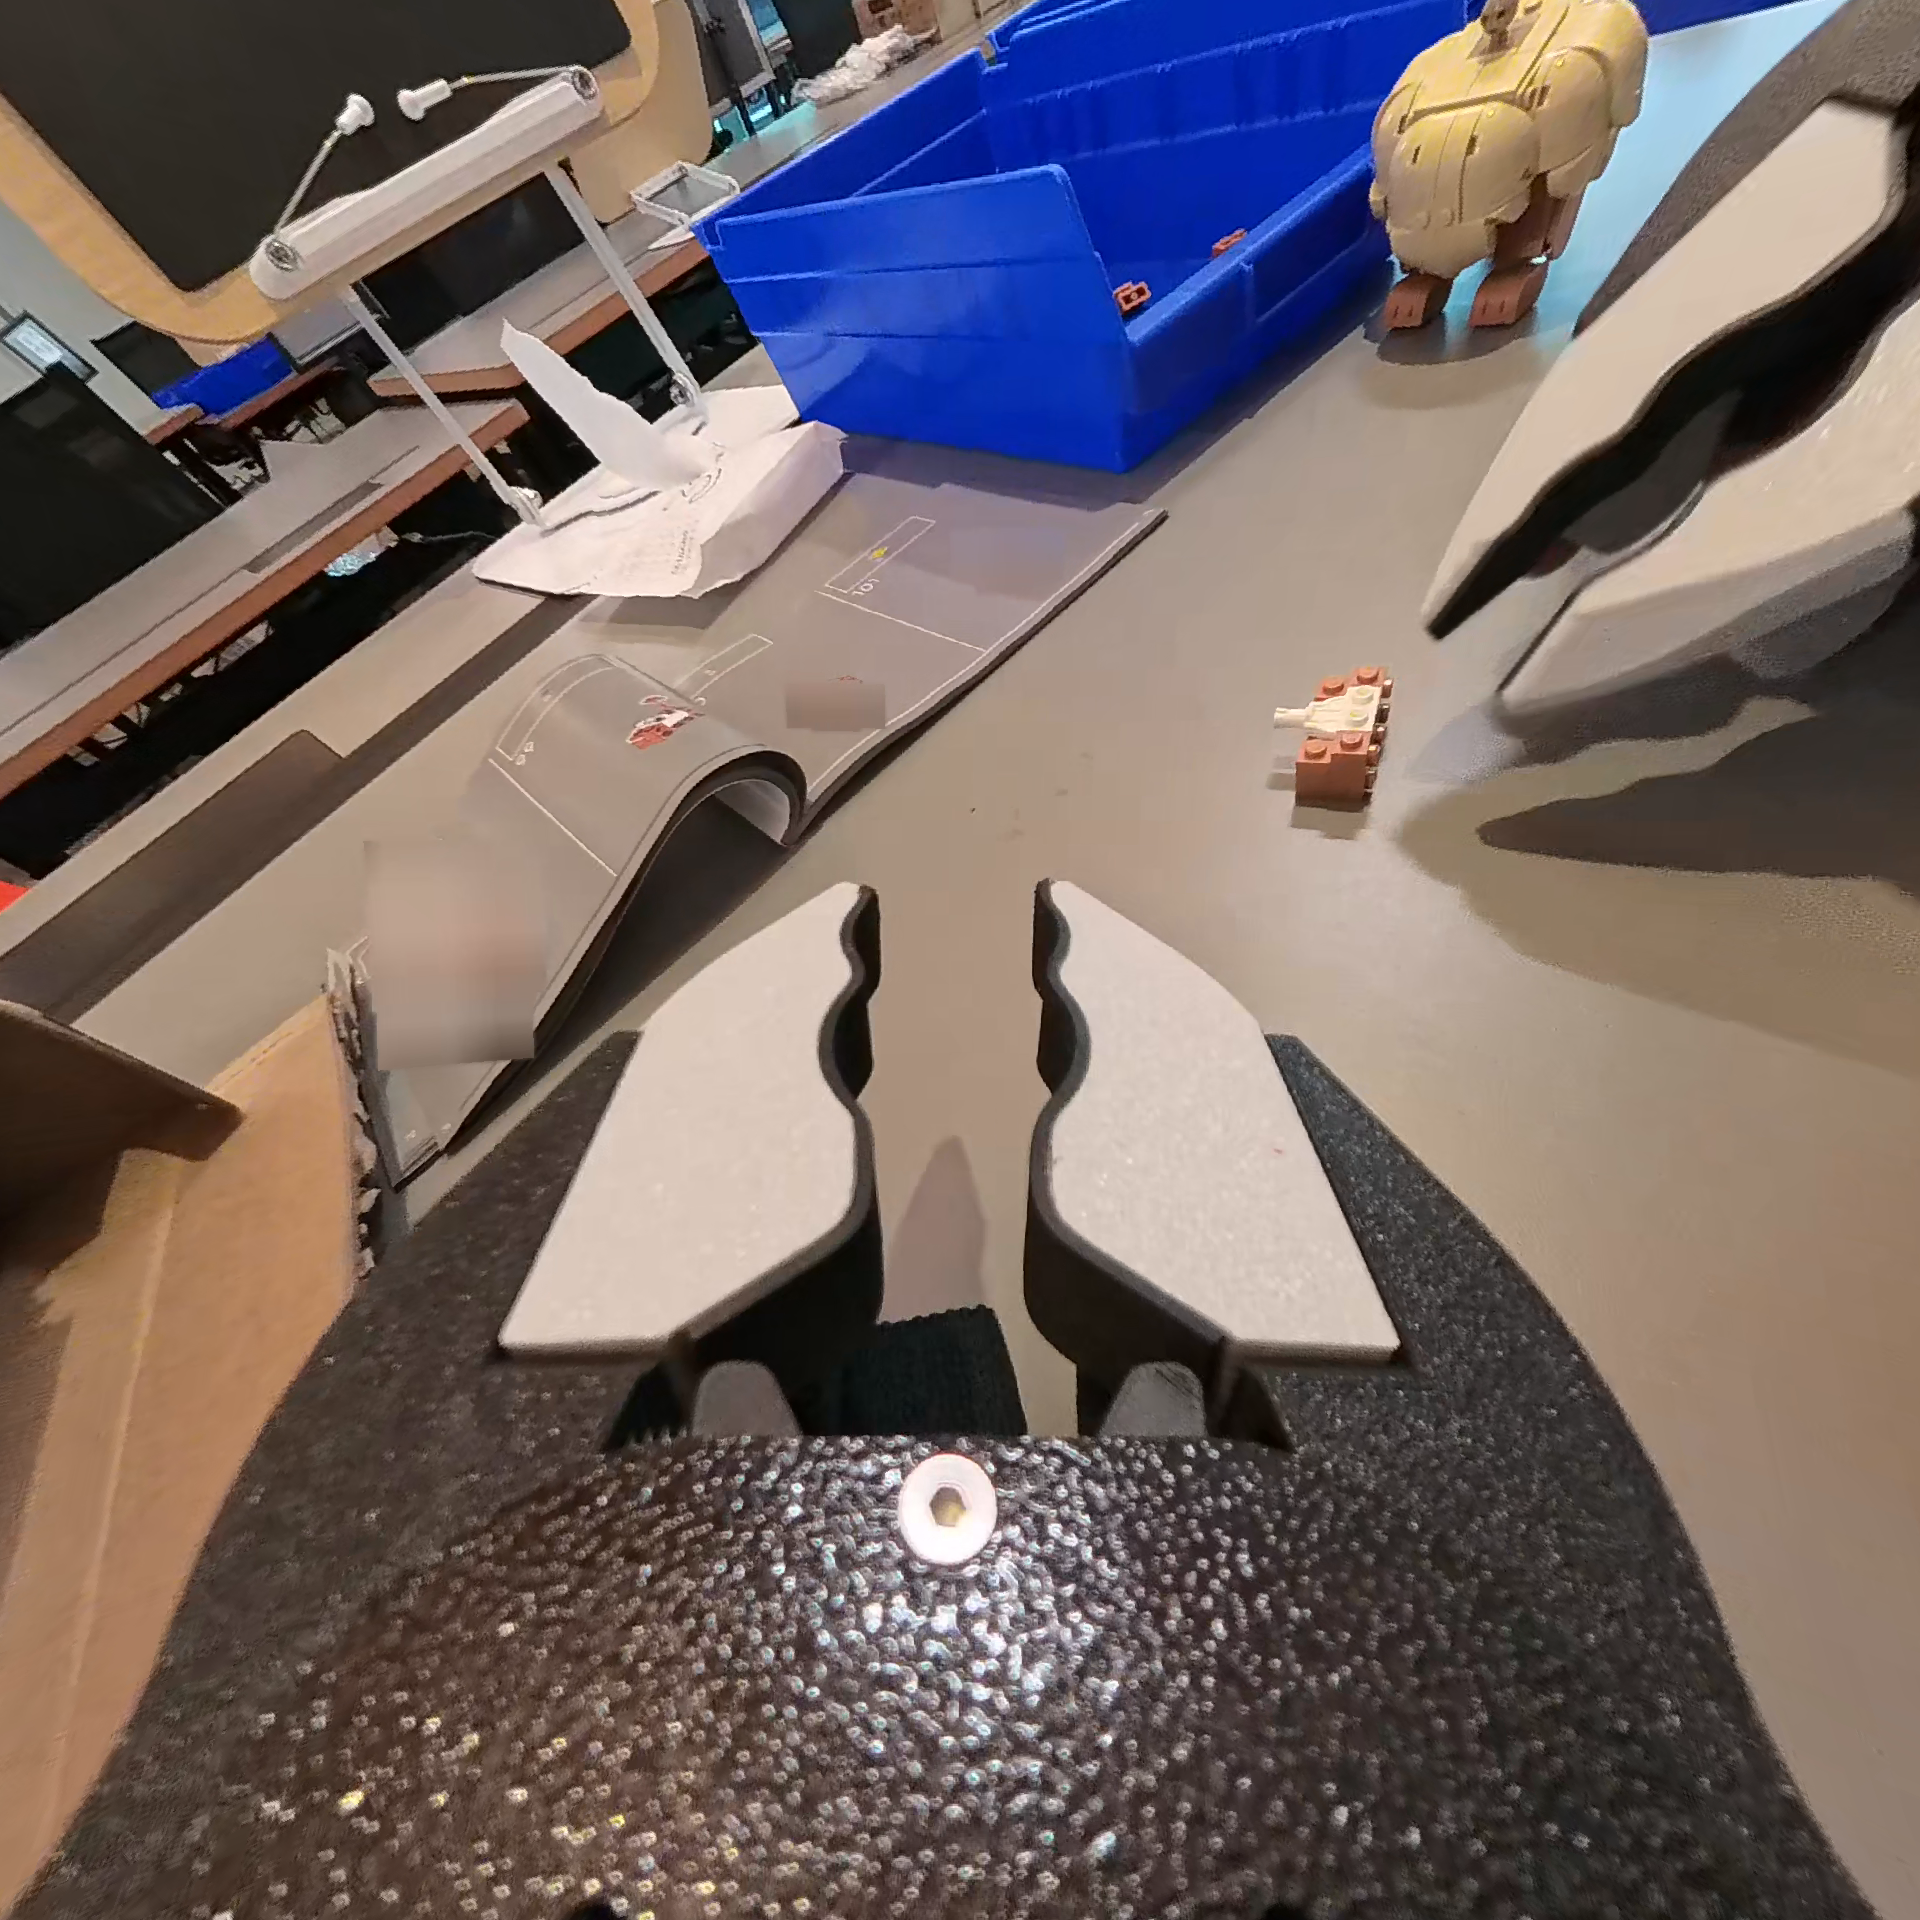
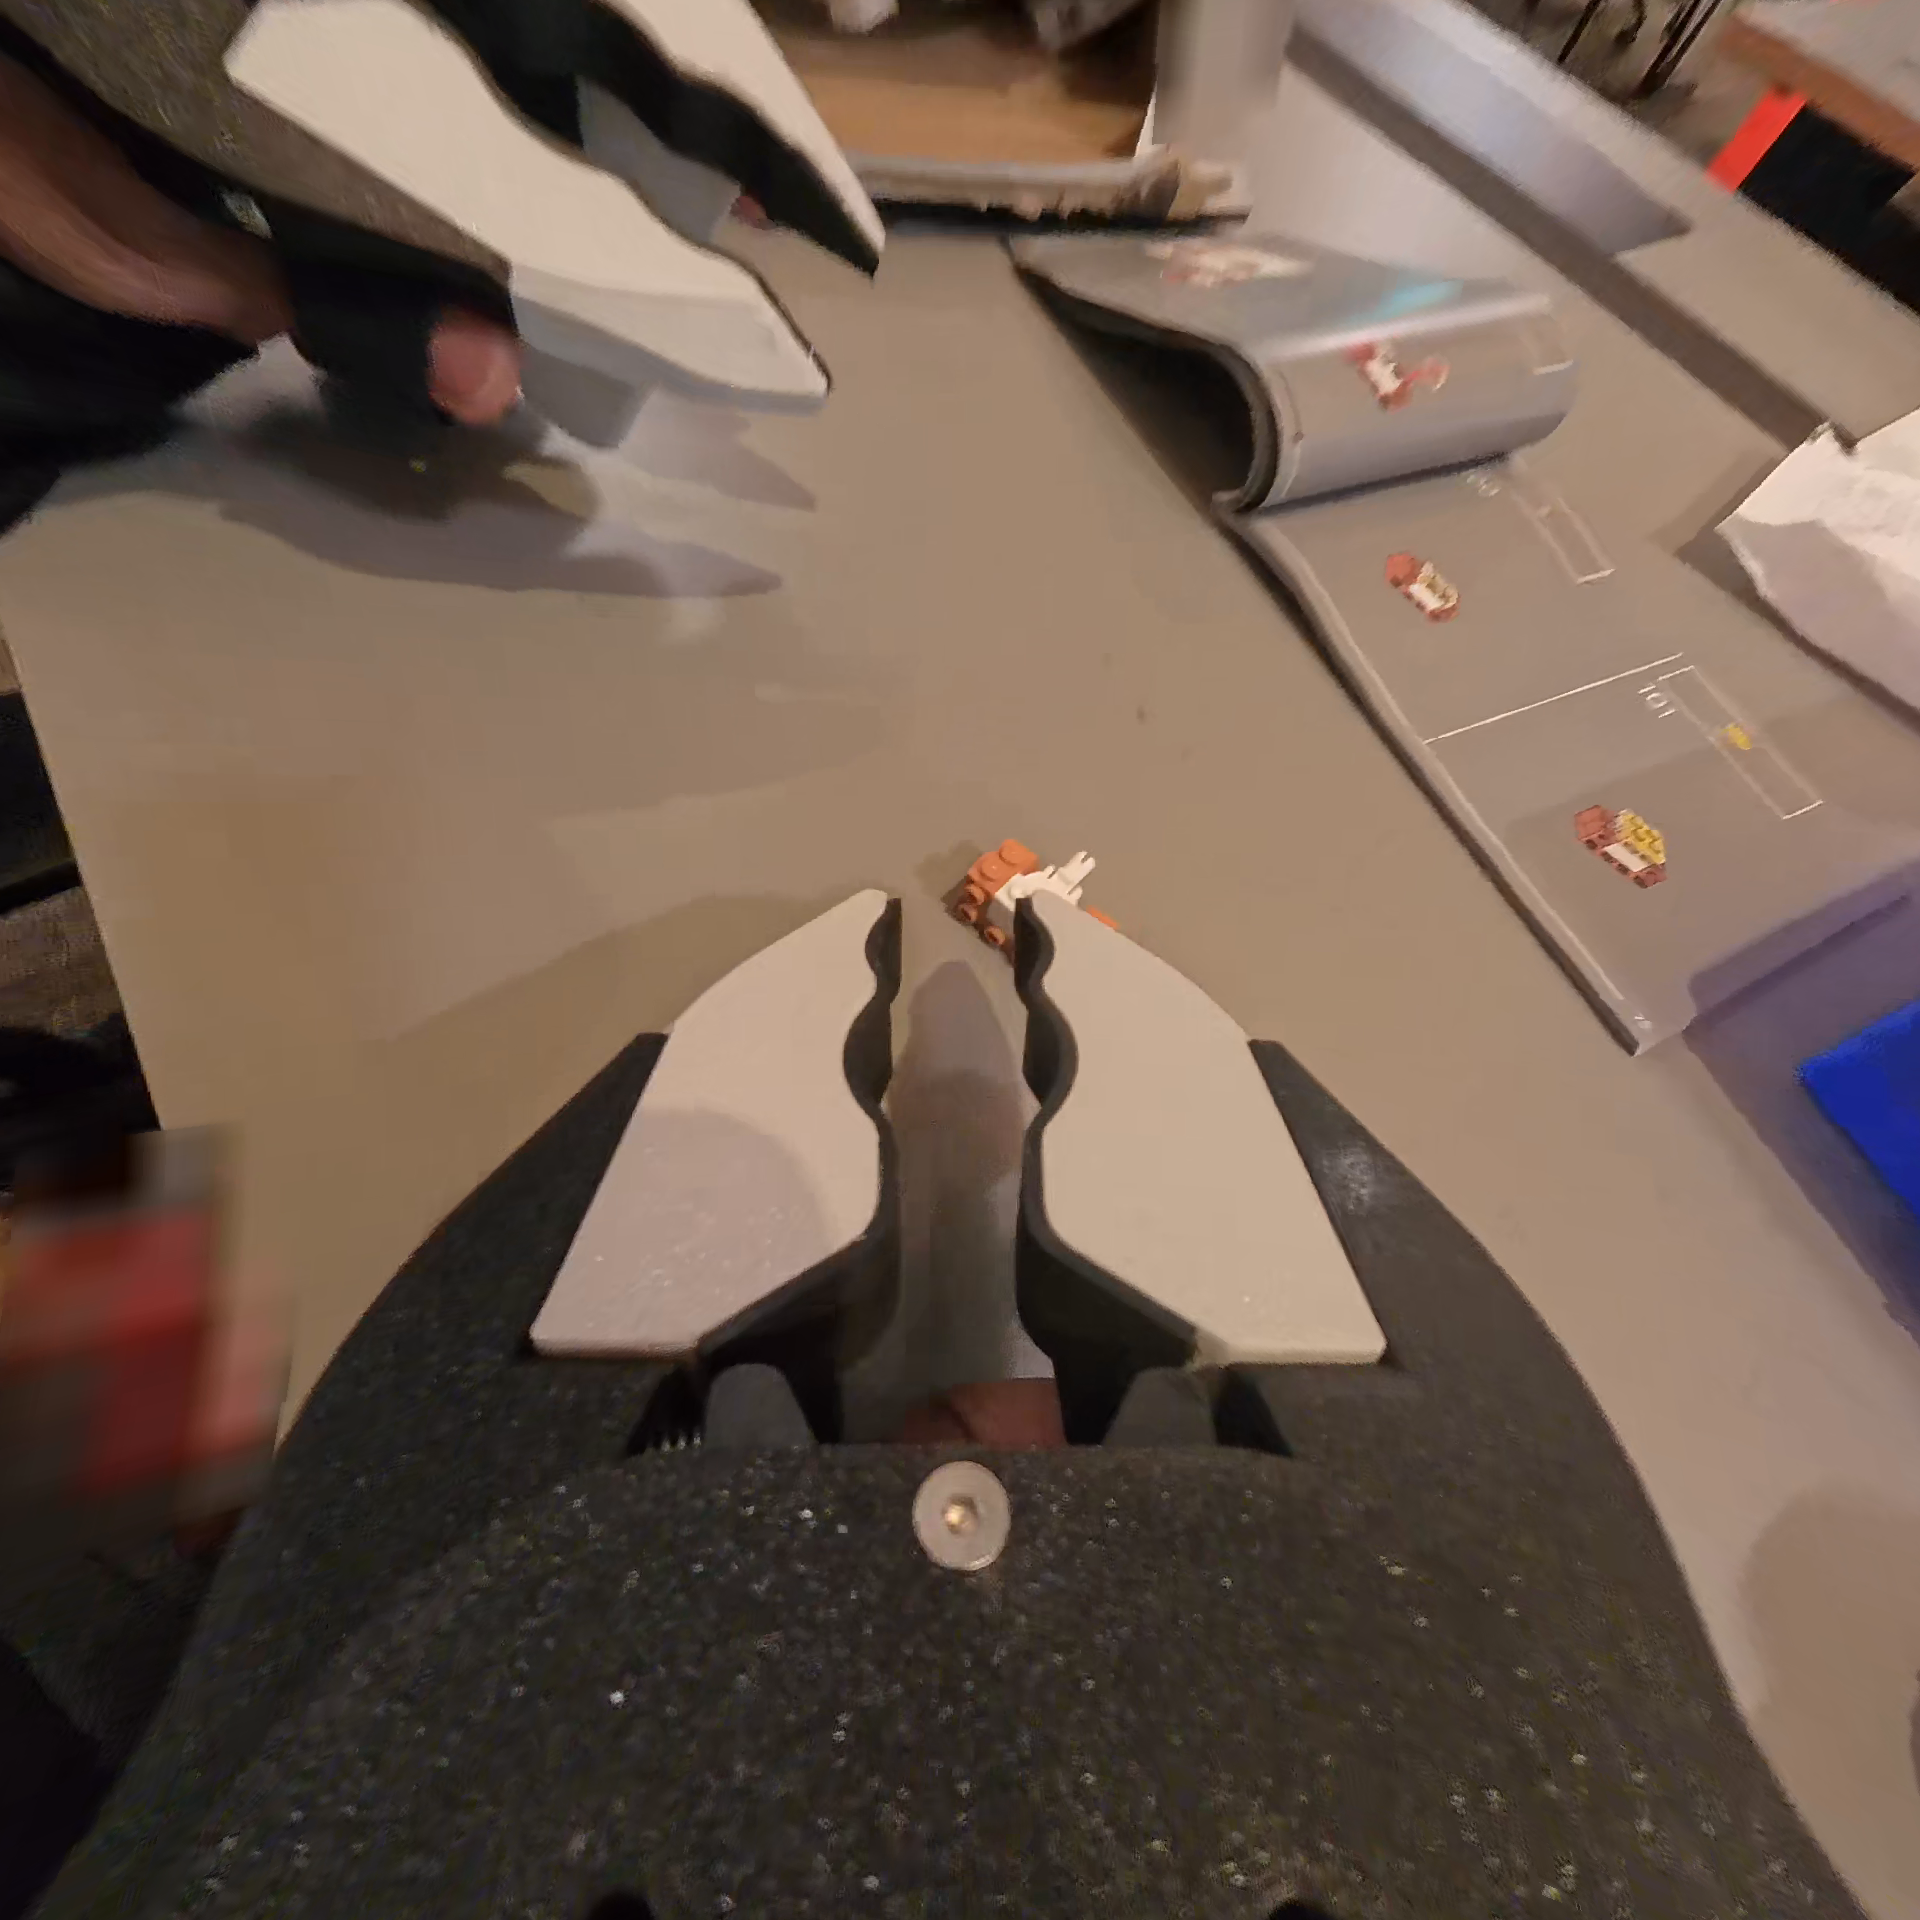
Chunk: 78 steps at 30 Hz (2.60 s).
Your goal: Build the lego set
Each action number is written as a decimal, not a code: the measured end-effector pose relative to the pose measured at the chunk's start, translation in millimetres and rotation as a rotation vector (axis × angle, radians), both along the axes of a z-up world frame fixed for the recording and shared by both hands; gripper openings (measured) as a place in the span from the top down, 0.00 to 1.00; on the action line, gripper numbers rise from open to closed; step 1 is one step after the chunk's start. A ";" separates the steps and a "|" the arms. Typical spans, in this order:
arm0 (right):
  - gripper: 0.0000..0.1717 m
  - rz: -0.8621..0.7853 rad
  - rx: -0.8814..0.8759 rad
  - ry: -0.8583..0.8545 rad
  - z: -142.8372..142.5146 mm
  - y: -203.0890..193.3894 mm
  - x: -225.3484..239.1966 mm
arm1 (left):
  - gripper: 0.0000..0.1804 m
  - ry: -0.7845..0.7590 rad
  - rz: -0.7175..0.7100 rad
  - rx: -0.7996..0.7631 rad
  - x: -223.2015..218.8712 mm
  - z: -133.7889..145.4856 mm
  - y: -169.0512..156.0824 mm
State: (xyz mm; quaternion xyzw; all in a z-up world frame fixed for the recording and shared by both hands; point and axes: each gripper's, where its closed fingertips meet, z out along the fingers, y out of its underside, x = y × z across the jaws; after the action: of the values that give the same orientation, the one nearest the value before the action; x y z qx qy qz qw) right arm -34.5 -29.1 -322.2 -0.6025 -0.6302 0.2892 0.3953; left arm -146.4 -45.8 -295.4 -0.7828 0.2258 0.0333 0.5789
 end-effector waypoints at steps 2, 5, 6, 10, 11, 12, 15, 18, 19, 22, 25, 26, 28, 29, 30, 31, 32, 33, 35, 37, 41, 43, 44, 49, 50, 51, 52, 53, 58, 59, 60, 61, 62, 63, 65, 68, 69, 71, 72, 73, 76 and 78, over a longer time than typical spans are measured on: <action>0.89 -0.005 -0.012 0.079 11.6 2.7 3.7 | 0.85 0.012 0.000 0.005 0.7 0.0 -0.2; 0.90 -0.051 -0.009 0.160 23.3 15.3 14.3 | 0.85 0.033 -0.010 -0.001 3.1 -2.2 -0.4; 0.90 -0.064 -0.011 0.180 26.0 19.2 18.4 | 0.85 0.037 -0.013 -0.007 3.6 -3.3 -0.2; 0.91 -0.112 -0.056 0.295 41.2 31.0 31.8 | 0.85 0.011 -0.005 -0.020 1.1 -3.4 1.1; 0.91 -0.124 -0.072 0.322 44.4 33.5 34.1 | 0.85 -0.003 0.000 -0.017 -0.3 -2.1 1.3; 0.92 -0.139 -0.087 0.344 47.1 36.4 36.1 | 0.85 -0.017 0.006 -0.011 -1.9 -0.5 1.5; 0.93 -0.154 -0.122 0.384 51.3 40.8 39.1 | 0.86 -0.057 0.019 0.013 -6.0 4.8 1.0; 0.92 -0.136 -0.159 0.379 50.1 40.4 38.3 | 0.86 -0.089 0.012 0.025 -7.0 8.2 -0.1; 0.92 -0.133 -0.170 0.376 49.6 40.5 38.0 | 0.86 -0.098 0.010 0.024 -7.2 8.4 -0.1; 0.92 -0.121 -0.189 0.372 48.9 40.0 37.5 | 0.86 -0.107 -0.012 0.011 -4.8 7.4 -0.5; 0.92 -0.120 -0.183 0.386 50.9 39.7 38.7 | 0.86 -0.096 -0.022 0.013 -2.8 7.2 -1.3; 0.92 -0.123 -0.176 0.393 51.9 39.7 39.2 | 0.86 -0.092 -0.022 0.017 -2.7 7.5 -1.5; 0.92 -0.126 -0.163 0.400 53.0 39.5 39.9 | 0.86 -0.088 -0.022 0.027 -2.4 8.5 -2.1; 0.92 -0.128 -0.158 0.400 53.0 39.6 39.9 | 0.86 -0.088 -0.023 0.033 -2.3 9.2 -2.5; 0.92 -0.130 -0.156 0.400 53.0 39.8 39.9 | 0.86 -0.088 -0.023 0.039 -2.3 10.0 -3.0; 0.92 -0.133 -0.154 0.400 53.0 40.0 40.0 | 0.86 -0.089 -0.023 0.045 -2.5 10.9 -3.2; 0.92 -0.135 -0.153 0.401 53.2 40.3 40.2 | 0.86 -0.091 -0.020 0.052 -2.9 11.8 -3.6; 0.92 -0.136 -0.154 0.403 53.4 40.5 40.5 | 0.86 -0.093 -0.019 0.059 -3.3 12.7 -3.9; 0.92 -0.142 -0.164 0.411 53.9 41.7 41.8 | 0.86 -0.102 -0.018 0.064 -4.0 13.9 -4.1; 0.92 -0.153 -0.180 0.421 54.7 43.8 44.1 | 0.86 -0.115 -0.015 0.063 -5.1 14.4 -3.9; 0.92 -0.177 -0.197 0.445 57.0 47.0 49.9 | 0.86 -0.140 -0.006 0.068 -8.1 16.3 -3.6; 0.93 -0.184 -0.195 0.447 57.1 46.9 51.9 | 0.86 -0.154 -0.003 0.070 -9.4 17.3 -3.6; 0.93 -0.186 -0.192 0.449 57.3 46.8 52.7 | 0.86 -0.162 -0.002 0.071 -10.2 17.9 -3.6; 0.93 -0.194 -0.187 0.458 58.3 47.1 54.5 | 0.86 -0.200 0.019 0.110 -15.9 24.4 -5.4; 0.92 -0.194 -0.188 0.457 58.1 47.2 54.4 | 0.87 -0.208 0.025 0.121 -17.2 26.1 -6.0; 0.92 -0.194 -0.189 0.455 57.8 47.3 54.2 | 0.87 -0.215 0.029 0.131 -18.4 27.7 -6.6; 0.92 -0.194 -0.189 0.454 57.7 47.2 54.2 | 0.88 -0.223 0.033 0.140 -19.5 29.1 -7.2; 0.92 -0.194 -0.188 0.454 57.7 47.1 54.2 | 0.88 -0.229 0.037 0.148 -20.6 30.3 -7.7; 0.91 -0.152 -0.202 0.466 59.7 42.5 54.6 | 0.88 -0.232 0.030 0.131 -19.7 28.4 -6.6; 0.91 -0.138 -0.200 0.455 58.6 42.2 55.5 | 0.88 -0.230 0.023 0.114 -18.4 26.3 -5.6; 0.90 -0.136 -0.180 0.429 56.2 44.8 57.8 | 0.88 -0.230 0.015 0.095 -17.2 24.1 -4.6; 0.89 -0.140 -0.144 0.400 55.2 49.8 61.6 | 0.88 -0.232 0.009 0.078 -16.4 22.0 -3.5; 0.88 -0.137 -0.099 0.377 58.1 55.0 66.3 | 0.88 -0.235 0.005 0.062 -15.8 20.3 -2.6; 0.87 -0.124 -0.050 0.361 65.2 60.1 71.8 | 0.88 -0.238 -0.001 0.049 -15.2 18.7 -1.7; 0.87 -0.090 0.070 0.327 88.1 74.0 83.6 | 0.88 -0.246 -0.013 0.024 -14.0 16.2 -0.1; 0.87 -0.022 0.248 0.229 122.4 108.4 98.2 | 0.88 -0.251 -0.024 -0.020 -12.5 10.9 3.3; 0.87 -0.002 0.299 0.174 128.3 124.6 101.2 | 0.88 -0.248 -0.028 -0.037 -11.6 8.6 4.1; 0.87 0.035 0.384 0.050 133.1 160.9 103.7 | 0.88 -0.234 -0.028 -0.051 -10.4 6.2 4.8; 0.87 0.062 0.406 -0.022 131.1 177.8 103.1 | 0.88 -0.225 -0.028 -0.050 -9.9 5.8 4.8; 0.87 0.090 0.424 -0.092 128.0 193.9 101.1 | 0.88 -0.218 -0.027 -0.047 -9.6 5.9 4.6; 0.89 0.233 0.498 -0.276 112.1 229.3 88.6 | 0.88 -0.209 -0.024 -0.036 -9.6 6.7 4.2; 0.89 0.316 0.521 -0.406 94.2 249.3 79.9 | 0.88 -0.214 -0.023 -0.036 -9.9 6.9 4.2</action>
State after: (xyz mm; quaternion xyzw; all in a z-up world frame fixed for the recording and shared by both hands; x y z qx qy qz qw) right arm 45.3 220.2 -228.0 -0.4217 -0.8338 0.0509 0.3527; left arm -156.3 -41.6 -288.5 -0.7896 0.1726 -0.0612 0.5857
